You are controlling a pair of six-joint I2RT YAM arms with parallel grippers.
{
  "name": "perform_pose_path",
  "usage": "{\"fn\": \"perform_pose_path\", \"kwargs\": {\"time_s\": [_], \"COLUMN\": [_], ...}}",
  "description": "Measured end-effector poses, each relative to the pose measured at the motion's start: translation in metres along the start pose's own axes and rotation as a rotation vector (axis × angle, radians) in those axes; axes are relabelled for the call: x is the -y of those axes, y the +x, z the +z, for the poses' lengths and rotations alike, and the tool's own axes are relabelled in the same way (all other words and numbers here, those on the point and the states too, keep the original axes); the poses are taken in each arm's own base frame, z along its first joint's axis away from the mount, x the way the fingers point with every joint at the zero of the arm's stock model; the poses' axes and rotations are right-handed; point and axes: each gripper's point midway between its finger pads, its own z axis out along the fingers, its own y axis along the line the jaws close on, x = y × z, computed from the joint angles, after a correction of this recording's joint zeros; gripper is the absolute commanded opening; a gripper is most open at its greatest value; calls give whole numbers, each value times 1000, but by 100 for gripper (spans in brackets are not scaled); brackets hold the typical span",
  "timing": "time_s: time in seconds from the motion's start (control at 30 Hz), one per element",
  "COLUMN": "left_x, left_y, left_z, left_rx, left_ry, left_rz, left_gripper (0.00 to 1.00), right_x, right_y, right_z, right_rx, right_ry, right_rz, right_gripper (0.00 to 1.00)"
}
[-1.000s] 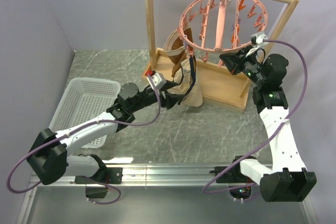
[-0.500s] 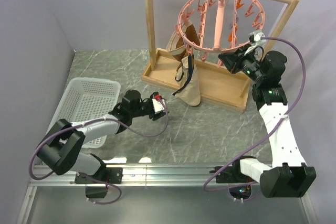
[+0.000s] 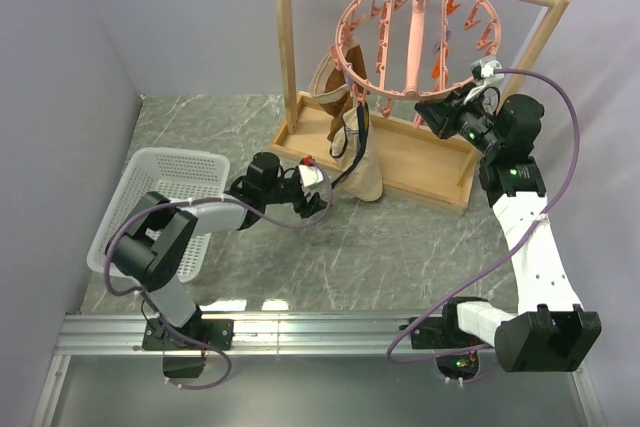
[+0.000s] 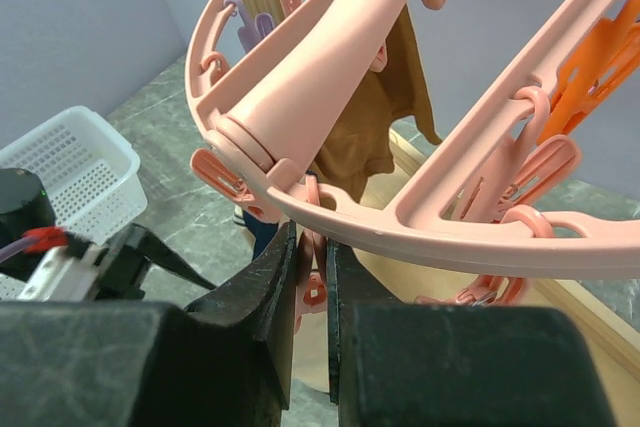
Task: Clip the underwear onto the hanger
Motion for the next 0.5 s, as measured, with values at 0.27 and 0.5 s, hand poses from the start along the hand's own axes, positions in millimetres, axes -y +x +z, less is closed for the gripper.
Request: {"fn": "perform_pose_path", "kwargs": {"time_s": [0.27, 0.5], "left_x": [-7, -12], "left_y": [25, 28], "left_z": [12, 11], "left_rx": [18, 113], "left_ry": [-168, -298], "left_rz": [-493, -865], "left_gripper": [70, 73], "right_x": [1, 1], "right_y": [0, -1], "right_z": [1, 2], "right_rx": [-1, -3], "right_ry": [-1, 0], "right_rz": [0, -2], "right_gripper": [0, 0]}}
